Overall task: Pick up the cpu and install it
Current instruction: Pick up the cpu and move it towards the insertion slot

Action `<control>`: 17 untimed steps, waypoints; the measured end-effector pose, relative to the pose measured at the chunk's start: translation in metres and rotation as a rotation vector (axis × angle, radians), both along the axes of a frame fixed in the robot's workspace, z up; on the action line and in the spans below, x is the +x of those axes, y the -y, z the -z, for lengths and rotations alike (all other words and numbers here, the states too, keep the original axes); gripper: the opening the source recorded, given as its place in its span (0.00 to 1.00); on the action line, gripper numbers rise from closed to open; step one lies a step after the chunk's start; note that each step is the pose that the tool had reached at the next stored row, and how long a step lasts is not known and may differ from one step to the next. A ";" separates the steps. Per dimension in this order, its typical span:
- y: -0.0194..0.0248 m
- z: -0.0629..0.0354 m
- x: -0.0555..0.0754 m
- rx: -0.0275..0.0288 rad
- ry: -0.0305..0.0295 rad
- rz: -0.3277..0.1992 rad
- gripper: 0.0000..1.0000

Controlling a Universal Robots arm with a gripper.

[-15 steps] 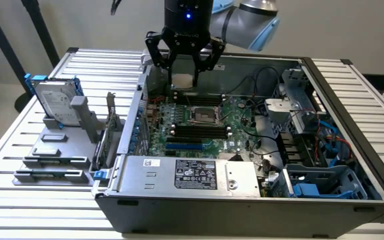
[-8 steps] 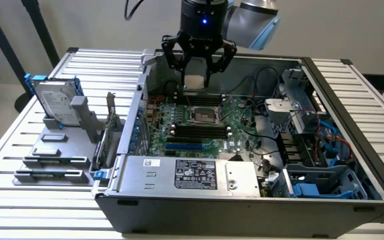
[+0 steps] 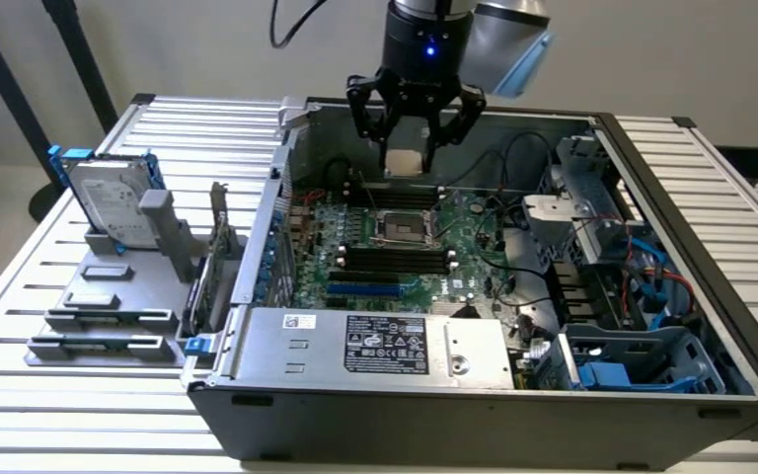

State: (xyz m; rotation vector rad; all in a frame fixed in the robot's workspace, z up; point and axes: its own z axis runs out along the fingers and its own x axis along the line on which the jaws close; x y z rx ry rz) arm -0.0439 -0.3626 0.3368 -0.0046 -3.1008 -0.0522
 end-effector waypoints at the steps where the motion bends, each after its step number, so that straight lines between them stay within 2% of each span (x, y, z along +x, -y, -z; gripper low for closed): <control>1: -0.0026 0.0020 0.003 0.0000 0.0000 0.000 0.55; 7: -0.0149 0.0129 0.012 0.0000 -0.0007 0.000 0.55; 15: -0.0309 0.0273 0.015 -0.0001 -0.0013 0.003 0.55; 17: -0.0336 0.0309 0.015 -0.0001 -0.0013 0.004 0.55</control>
